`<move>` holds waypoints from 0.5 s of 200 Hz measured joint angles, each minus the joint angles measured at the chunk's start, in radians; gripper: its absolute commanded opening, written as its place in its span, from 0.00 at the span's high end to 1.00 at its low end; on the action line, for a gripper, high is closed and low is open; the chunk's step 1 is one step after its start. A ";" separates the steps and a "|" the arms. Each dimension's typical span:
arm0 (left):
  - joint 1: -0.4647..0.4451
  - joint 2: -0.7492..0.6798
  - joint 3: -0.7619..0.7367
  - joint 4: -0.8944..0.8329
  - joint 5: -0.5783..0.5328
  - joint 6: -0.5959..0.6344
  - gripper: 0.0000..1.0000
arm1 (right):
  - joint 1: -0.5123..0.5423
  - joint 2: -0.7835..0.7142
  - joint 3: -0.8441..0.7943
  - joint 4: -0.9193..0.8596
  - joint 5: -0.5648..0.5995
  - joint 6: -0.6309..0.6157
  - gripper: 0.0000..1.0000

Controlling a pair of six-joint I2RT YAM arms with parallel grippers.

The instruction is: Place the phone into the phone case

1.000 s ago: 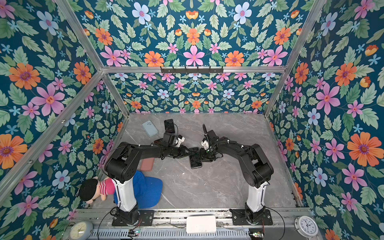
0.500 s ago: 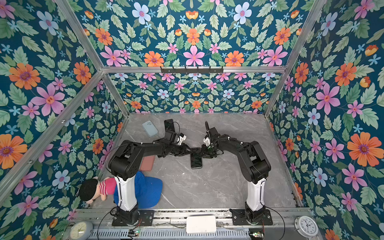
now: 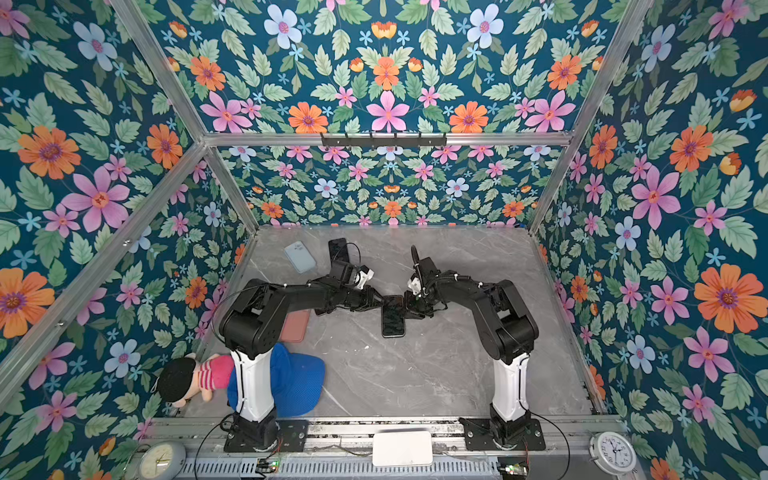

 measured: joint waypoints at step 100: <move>0.001 -0.012 -0.008 -0.003 -0.003 0.004 0.59 | -0.001 -0.018 -0.014 0.012 0.005 0.012 0.78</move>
